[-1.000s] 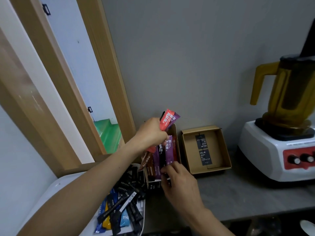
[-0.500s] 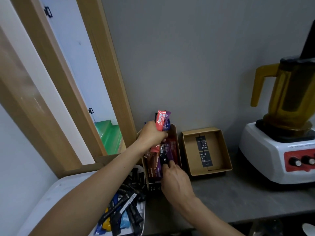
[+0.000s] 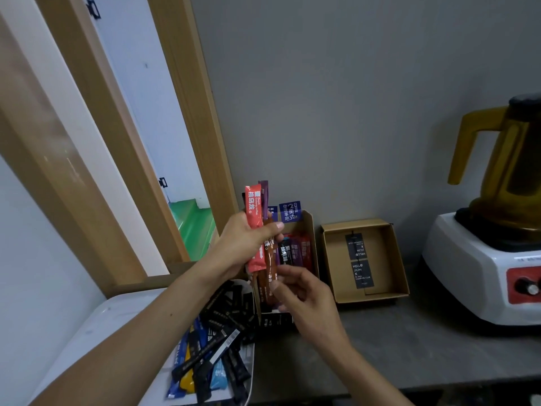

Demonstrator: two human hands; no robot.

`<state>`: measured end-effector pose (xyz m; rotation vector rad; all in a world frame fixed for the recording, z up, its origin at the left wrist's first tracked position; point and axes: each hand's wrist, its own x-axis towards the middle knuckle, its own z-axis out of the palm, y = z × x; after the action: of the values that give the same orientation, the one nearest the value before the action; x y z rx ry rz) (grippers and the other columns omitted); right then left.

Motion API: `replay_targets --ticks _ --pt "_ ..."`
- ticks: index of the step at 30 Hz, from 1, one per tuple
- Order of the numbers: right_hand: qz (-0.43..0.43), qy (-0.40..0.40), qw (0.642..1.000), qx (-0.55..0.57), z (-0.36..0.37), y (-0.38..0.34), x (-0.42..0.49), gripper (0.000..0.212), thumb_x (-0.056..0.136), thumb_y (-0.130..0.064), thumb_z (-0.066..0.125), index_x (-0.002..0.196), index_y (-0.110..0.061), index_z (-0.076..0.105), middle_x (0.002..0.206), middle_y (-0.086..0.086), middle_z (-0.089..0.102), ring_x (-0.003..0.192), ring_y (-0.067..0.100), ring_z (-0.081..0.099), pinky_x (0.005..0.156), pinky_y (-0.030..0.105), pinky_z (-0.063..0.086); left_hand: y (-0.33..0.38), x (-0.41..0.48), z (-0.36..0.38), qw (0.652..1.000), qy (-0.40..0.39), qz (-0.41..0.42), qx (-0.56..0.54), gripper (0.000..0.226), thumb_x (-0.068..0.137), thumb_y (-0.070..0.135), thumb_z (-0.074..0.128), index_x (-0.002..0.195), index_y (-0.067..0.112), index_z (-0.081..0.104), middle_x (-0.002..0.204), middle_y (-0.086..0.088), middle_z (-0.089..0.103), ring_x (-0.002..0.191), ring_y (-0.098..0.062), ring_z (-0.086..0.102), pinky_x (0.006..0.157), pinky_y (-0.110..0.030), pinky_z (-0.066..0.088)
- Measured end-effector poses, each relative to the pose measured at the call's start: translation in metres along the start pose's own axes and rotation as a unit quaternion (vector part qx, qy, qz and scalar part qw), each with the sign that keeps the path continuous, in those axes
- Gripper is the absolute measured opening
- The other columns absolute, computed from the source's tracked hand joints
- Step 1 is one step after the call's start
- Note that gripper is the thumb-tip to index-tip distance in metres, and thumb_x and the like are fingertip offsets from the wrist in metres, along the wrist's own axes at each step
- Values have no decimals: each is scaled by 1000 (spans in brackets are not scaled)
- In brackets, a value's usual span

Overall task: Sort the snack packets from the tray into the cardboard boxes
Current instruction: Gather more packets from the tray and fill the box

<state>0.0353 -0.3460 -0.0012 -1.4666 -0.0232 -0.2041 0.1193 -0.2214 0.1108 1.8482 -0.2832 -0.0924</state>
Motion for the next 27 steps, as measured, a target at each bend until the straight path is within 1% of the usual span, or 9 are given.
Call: replay_targets --ticks 2,5,8,11,13,17,21,23,27 --pt "-8 -10 998 -55 1 0 -3 46 80 -31 87 121 -33 66 106 -12 73 98 10 70 83 31 62 0 -2 -3 1000 -4 10 22 25 91 26 76 108 13 63 88 -7 79 88 -20 77 94 -52 58" --pt "-39 12 995 -93 5 0 -5 38 88 -18 79 120 -32 66 103 -10 75 97 9 71 85 34 62 3 -5 -5 999 -19 29 38 28 90 36 75 105 16 64 89 -5 79 90 -20 77 94 -52 57" --pt "-15 16 1000 3 3 -3 -3 27 98 -8 65 119 -26 67 103 0 78 98 17 74 80 36 62 11 -7 -11 999 -24 27 20 37 85 45 72 105 14 64 90 -3 80 88 -19 78 86 -46 61" --pt "23 12 993 114 -2 -6 -2 26 105 -2 49 123 -14 63 98 11 79 85 23 74 68 32 59 17 -9 -19 997 -13 44 64 28 91 37 69 97 11 65 74 6 76 67 -9 75 64 -24 57" --pt "31 8 991 131 -3 -6 -2 26 107 -3 46 125 -12 62 95 13 78 80 22 72 65 30 58 20 -8 -23 995 -8 57 79 23 91 31 71 98 10 64 76 9 77 68 -8 75 59 -20 55" --pt "36 9 989 145 -2 -2 -3 27 107 -4 44 124 -10 64 94 15 77 80 21 71 63 27 57 23 -6 -28 989 -16 80 125 29 86 32 78 102 12 65 86 4 79 79 -9 77 68 -27 58" --pt "40 3 989 144 -3 -6 -5 28 106 -2 44 119 -11 67 97 15 78 82 22 72 66 29 56 20 -4 -25 984 -7 77 163 33 80 35 83 102 19 64 94 1 76 81 -9 75 75 -30 61" --pt "46 8 986 157 -3 -8 -7 28 105 -1 46 118 -11 69 98 12 79 83 21 72 66 28 56 19 -3 -23 983 7 70 168 31 82 34 82 101 20 62 92 1 73 77 -9 74 74 -29 60" --pt "26 35 987 156 -6 -7 -11 24 96 -2 65 117 -11 70 108 6 78 96 26 75 77 38 62 19 0 -22 986 17 72 152 29 88 37 76 101 14 64 90 0 77 76 -10 76 69 -31 59"
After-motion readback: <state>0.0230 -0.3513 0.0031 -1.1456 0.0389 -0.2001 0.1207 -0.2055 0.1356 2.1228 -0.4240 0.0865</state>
